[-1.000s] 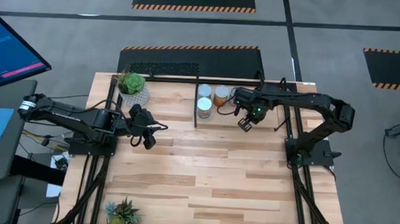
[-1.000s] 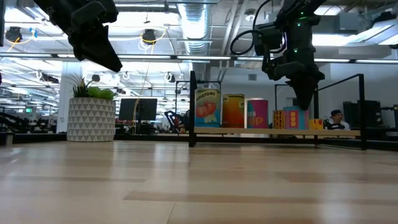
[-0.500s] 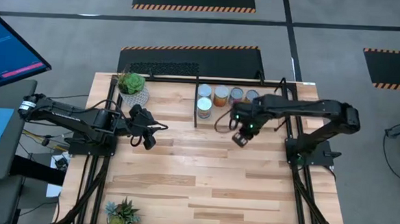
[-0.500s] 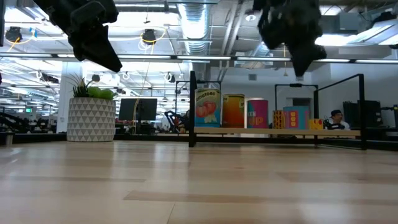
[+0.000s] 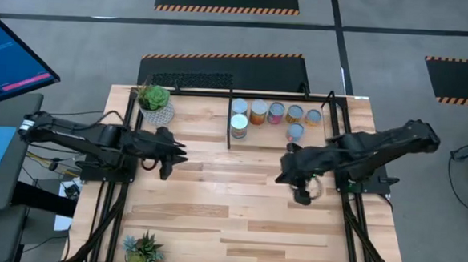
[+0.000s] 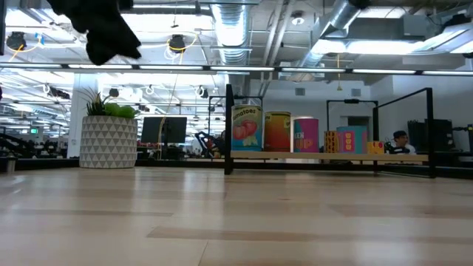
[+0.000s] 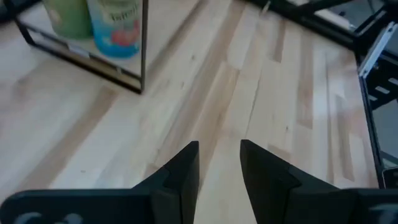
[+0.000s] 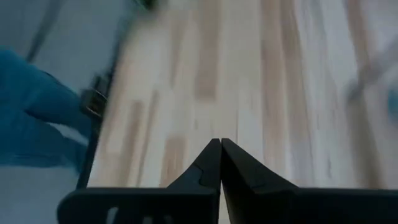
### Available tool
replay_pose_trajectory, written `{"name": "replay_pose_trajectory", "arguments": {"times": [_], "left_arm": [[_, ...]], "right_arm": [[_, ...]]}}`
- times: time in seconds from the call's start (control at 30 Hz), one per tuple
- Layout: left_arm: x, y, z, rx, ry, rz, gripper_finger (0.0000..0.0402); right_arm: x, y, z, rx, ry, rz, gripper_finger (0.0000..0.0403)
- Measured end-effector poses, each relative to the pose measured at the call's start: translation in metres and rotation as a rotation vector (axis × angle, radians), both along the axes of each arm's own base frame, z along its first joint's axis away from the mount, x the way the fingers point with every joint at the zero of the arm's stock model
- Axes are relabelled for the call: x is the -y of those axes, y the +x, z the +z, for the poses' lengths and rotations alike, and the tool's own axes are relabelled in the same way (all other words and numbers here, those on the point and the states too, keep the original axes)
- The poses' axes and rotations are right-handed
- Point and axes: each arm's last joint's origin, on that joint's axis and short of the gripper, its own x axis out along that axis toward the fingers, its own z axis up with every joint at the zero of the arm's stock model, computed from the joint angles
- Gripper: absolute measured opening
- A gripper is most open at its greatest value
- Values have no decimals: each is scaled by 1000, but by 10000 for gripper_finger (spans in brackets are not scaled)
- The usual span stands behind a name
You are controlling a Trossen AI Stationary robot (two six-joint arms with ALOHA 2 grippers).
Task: Pick and place cans onto a shelf
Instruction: Return to Home Position
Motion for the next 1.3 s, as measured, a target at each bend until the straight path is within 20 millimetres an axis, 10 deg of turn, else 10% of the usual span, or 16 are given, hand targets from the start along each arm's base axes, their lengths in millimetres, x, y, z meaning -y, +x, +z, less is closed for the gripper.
{"name": "replay_pose_trajectory", "arguments": {"times": [0.17,0.6,1.3], "left_arm": [[-4,-19,11,72,119,-32,105],[-8,-48,-45,298,78,3,105],[-14,-81,-88,473,50,100,105]], "right_arm": [[-5,-24,2,348,-66,180,31],[22,-90,-119,896,152,68,31],[49,-126,-176,841,124,-131,32]]}}
